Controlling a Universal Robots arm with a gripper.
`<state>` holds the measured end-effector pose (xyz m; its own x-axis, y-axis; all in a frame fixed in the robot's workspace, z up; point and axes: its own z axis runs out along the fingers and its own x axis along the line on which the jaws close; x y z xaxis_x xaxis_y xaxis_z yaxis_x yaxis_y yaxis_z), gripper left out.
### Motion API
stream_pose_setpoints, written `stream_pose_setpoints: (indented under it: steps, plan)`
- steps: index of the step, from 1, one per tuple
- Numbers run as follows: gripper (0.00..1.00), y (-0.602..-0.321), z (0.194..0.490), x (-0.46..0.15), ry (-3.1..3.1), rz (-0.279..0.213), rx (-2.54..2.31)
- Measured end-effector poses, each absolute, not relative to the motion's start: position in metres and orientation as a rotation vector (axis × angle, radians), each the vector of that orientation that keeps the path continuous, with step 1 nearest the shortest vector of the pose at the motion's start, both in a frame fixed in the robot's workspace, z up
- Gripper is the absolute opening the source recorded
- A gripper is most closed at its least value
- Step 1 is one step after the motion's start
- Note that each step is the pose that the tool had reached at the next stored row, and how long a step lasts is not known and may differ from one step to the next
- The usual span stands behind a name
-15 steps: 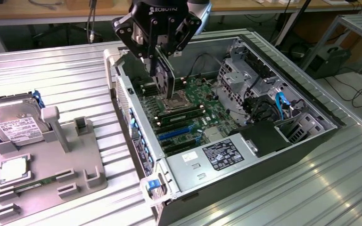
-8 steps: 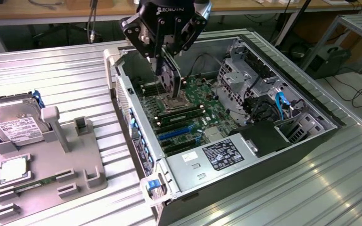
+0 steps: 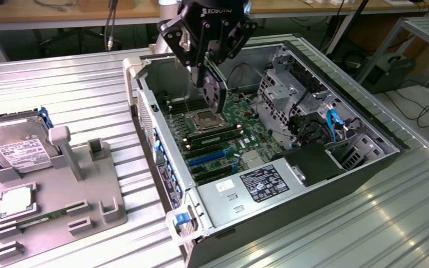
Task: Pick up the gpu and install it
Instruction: 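Pick up the gpu and move the gpu toward the slot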
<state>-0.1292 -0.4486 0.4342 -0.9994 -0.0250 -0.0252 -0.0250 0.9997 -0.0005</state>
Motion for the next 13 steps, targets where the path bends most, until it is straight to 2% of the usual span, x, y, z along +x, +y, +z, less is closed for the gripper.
stream_pose_setpoints:
  steps: [13]
  plan:
    - [0.28,-0.449,0.434,-0.09,3.116,0.0,-0.039]
